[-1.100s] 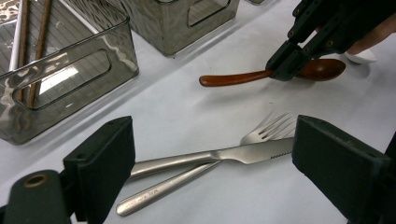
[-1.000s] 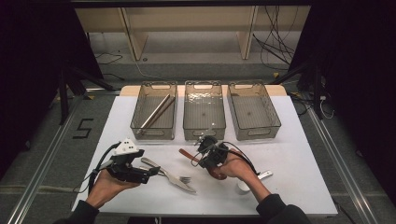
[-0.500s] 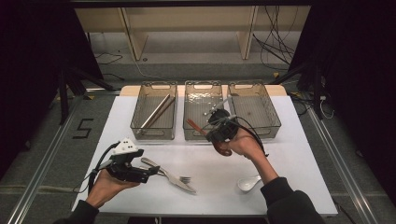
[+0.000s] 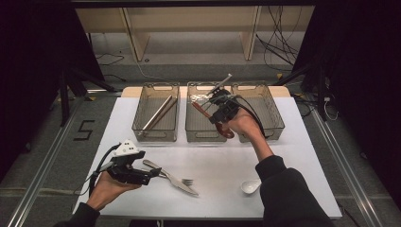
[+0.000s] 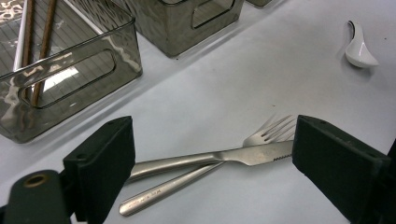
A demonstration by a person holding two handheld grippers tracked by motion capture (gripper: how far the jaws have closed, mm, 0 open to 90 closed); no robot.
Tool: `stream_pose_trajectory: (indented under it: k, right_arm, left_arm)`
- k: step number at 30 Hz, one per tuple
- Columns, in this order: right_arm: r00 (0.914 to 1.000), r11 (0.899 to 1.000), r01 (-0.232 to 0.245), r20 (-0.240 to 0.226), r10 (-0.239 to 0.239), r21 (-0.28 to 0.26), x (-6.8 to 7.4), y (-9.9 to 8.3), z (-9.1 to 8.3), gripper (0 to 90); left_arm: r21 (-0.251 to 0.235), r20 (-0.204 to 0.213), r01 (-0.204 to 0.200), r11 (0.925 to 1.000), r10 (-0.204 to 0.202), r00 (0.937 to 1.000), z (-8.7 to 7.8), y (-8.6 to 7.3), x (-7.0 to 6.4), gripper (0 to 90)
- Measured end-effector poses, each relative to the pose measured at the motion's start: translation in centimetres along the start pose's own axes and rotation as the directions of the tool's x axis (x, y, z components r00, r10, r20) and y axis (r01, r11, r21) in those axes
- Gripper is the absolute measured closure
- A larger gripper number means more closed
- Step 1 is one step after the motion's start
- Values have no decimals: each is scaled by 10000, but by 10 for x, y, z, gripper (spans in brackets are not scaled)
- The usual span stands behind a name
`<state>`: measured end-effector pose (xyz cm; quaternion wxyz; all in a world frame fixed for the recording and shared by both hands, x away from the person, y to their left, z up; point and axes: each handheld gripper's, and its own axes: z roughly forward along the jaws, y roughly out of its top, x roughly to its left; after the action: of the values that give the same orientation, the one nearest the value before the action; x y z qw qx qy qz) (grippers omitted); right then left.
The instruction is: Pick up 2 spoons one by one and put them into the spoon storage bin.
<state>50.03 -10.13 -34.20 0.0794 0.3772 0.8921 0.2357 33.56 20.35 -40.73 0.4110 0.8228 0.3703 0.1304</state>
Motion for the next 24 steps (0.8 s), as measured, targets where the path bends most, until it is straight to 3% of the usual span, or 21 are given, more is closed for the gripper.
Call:
stream_pose_trajectory:
  k: [12, 24]
  right_arm:
    - [9973, 9985, -506, 519, 515, -185, -17, 24, 10, 822]
    - [9920, 9952, -936, 821, 955, -271, -27, 32, 30, 821]
  left_arm:
    - [-33, -23, -17, 10000, 16, 10000, 0, 0, 0, 128]
    - [-28, 19, -9, 10000, 9, 10000, 0, 0, 0, 128]
